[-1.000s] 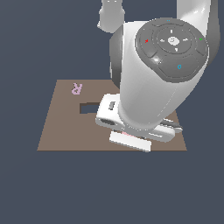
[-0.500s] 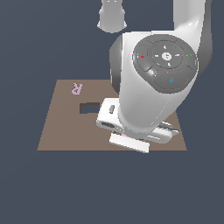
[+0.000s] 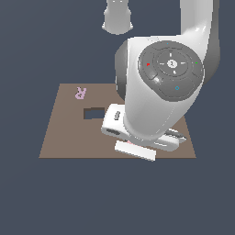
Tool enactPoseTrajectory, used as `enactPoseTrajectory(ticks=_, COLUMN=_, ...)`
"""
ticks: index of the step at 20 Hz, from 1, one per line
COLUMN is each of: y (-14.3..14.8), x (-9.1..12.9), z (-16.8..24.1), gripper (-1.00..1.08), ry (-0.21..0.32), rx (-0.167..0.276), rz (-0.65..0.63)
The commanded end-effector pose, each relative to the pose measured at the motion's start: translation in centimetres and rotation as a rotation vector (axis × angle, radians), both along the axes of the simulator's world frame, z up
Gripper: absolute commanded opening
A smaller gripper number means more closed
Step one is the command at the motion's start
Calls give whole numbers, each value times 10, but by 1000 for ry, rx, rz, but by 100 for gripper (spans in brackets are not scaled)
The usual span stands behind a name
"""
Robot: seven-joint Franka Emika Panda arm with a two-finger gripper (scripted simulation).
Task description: Insert a designated object into the corresponding slot on a board.
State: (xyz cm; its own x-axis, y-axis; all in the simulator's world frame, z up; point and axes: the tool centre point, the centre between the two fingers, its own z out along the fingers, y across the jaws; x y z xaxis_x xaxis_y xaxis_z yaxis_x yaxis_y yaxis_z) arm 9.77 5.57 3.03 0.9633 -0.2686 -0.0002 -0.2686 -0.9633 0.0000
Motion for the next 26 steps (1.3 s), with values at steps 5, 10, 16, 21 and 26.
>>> enactPoseTrajectory(ticks=5, y=0, x=0, z=0, gripper=-100, ry=0, rx=0, rz=-1)
enactPoseTrajectory(ticks=10, y=-6, x=0, z=0, gripper=-100, ry=0, rx=0, rz=-36)
enactPoseTrajectory(ticks=16, y=-22, x=-1, z=1, gripper=-100, ry=0, rx=0, rz=-144)
enactPoseTrajectory(ticks=21, y=-44, x=-6, z=3, gripper=-100, ry=0, rx=0, rz=-289)
enactPoseTrajectory(ticks=26, y=-71, x=-18, z=4, gripper=-100, ry=0, rx=1, rz=-481)
